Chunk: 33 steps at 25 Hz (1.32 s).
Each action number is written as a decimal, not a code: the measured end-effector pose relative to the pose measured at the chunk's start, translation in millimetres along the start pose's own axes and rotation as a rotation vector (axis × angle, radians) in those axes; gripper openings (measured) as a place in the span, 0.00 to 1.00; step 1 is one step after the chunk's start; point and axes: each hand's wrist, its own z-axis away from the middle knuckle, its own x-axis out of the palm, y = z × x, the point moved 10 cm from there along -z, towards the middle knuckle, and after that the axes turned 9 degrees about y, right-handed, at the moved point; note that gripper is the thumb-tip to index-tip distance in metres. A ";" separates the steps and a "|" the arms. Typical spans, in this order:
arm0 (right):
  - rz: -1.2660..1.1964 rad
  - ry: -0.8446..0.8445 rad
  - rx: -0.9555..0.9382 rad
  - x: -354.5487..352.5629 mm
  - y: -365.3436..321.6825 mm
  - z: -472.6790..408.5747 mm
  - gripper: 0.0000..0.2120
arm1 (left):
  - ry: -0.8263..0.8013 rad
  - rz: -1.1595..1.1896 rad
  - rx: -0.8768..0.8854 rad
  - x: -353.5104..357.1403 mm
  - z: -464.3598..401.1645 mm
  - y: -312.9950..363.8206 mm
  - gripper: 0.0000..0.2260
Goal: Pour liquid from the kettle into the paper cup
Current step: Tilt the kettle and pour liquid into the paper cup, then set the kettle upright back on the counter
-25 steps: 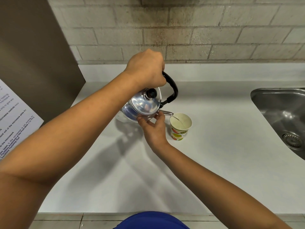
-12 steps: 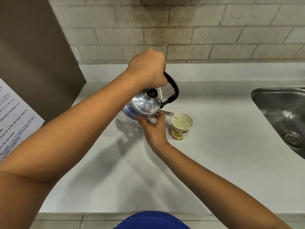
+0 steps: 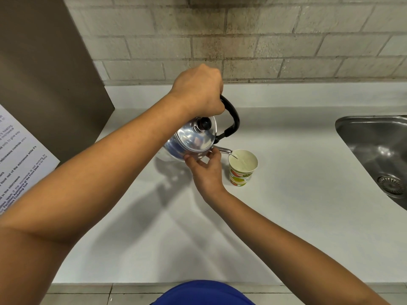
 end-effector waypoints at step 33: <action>0.478 -0.048 -0.041 -10.9 46.0 1.7 0.38 | 0.015 0.492 -0.515 60.9 67.9 -128.0 0.14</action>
